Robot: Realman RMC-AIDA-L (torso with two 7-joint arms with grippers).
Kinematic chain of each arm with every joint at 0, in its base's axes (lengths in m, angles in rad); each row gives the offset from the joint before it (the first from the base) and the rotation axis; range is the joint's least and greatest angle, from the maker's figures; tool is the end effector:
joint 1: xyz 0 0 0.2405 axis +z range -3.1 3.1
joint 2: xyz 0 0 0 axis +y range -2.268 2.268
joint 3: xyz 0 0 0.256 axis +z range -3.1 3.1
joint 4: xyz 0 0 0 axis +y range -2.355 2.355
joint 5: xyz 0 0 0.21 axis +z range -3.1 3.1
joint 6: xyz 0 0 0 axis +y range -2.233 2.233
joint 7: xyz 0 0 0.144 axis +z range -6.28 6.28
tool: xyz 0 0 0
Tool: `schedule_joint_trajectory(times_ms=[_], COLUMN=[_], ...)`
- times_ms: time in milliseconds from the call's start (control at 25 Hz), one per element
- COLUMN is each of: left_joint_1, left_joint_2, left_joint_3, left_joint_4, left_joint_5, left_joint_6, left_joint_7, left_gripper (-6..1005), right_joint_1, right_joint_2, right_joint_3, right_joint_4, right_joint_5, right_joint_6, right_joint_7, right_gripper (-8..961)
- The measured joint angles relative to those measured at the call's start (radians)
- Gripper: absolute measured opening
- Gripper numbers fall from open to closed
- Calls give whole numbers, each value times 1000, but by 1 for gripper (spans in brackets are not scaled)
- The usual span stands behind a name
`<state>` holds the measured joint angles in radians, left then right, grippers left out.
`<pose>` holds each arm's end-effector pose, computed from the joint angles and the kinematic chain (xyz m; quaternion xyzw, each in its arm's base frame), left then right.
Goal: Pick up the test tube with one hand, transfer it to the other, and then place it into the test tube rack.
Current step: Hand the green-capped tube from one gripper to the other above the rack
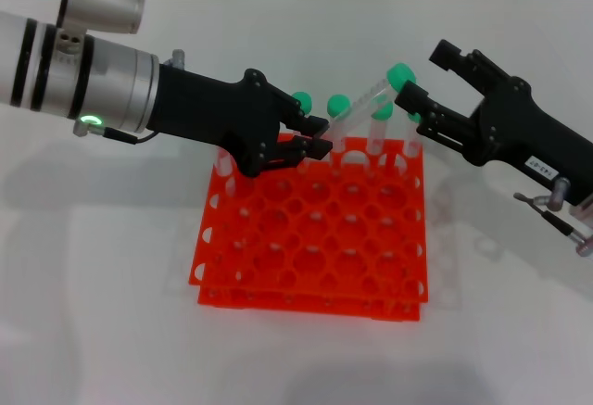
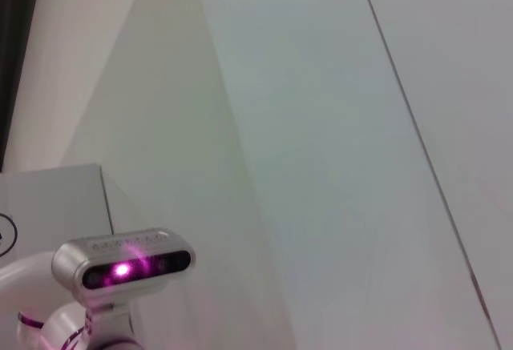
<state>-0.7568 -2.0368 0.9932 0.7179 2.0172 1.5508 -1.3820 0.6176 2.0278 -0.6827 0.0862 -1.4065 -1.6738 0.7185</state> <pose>-0.1758 0.3709 -0.0167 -0.9901 -0.0231 -0.1355 0.0300 0.2349 0.3064 -0.0346 -0.8186 0.1695 0.5005 0.2252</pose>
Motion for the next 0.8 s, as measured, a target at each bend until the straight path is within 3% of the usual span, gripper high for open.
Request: schedule_joint_trajectory(times_ms=[800], left_joint_1=[-17], left_joint_2=[0], left_joint_3=[12], left_joint_4=[0], left_joint_5=[1], left_joint_6=[-34], left_joint_7=[3], left_gripper=[194], right_joint_1=[36], right_joint_2=[0], right_joint_3=[34], right_joint_4=[65], right_joint_5=[-12], right_joint_6=[-2], right_joint_7=[-42], right_gripper=[869])
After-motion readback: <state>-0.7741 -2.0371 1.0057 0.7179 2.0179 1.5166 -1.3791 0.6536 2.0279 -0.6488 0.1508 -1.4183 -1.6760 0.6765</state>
